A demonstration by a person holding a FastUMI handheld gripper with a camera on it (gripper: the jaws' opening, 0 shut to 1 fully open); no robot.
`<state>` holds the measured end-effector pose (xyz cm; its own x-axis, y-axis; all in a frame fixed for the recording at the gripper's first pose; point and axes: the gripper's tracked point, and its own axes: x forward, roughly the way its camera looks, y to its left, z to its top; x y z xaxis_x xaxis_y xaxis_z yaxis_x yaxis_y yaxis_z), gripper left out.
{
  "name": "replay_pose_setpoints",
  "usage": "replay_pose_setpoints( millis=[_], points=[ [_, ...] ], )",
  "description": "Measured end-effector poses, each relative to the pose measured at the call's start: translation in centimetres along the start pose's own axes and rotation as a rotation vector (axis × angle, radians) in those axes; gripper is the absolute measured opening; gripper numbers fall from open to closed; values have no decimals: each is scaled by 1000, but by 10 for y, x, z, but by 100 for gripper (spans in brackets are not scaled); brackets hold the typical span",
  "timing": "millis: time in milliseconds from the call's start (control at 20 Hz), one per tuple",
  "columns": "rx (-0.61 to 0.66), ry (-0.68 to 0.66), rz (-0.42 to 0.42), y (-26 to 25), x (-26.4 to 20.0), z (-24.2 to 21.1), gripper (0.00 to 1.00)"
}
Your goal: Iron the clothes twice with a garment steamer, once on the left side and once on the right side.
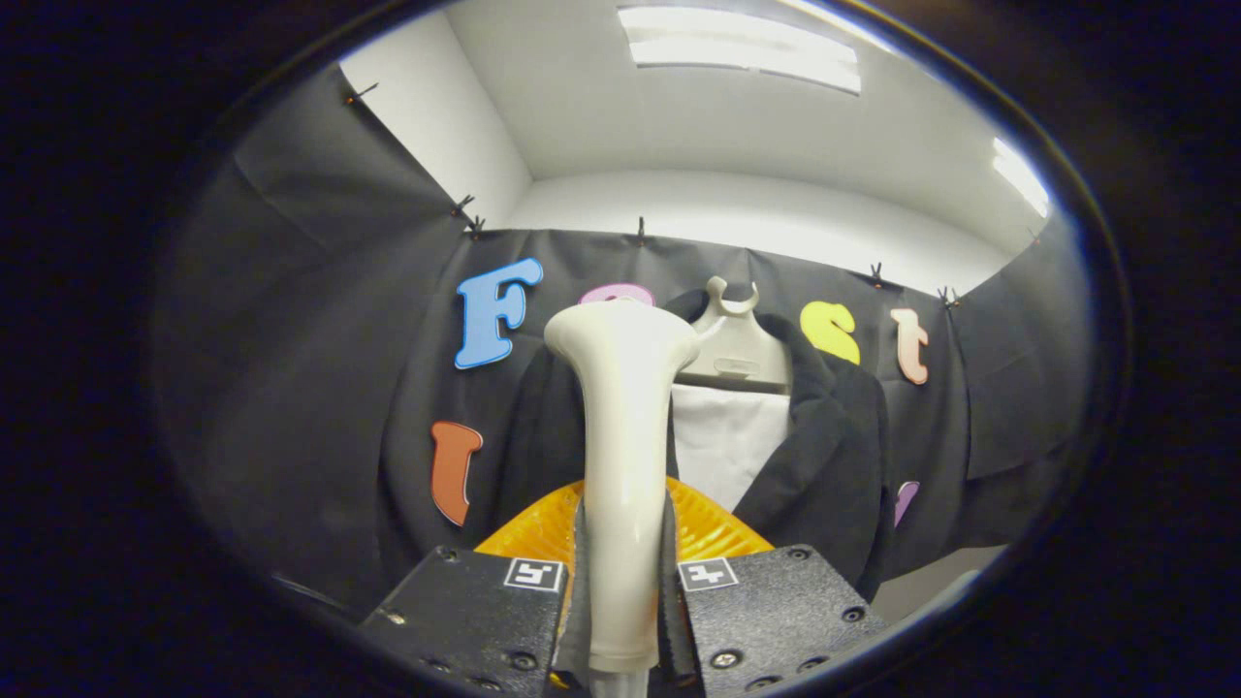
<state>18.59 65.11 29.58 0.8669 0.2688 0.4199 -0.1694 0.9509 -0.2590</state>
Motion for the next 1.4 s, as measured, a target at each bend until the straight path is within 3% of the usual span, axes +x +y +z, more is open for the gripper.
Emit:
replay_pose_setpoints(
  millis=[750,1400],
  points=[
    [-2,177,28,3,-45,-91,30],
    [-17,260,21,-1,-74,-134,30]
  ],
)
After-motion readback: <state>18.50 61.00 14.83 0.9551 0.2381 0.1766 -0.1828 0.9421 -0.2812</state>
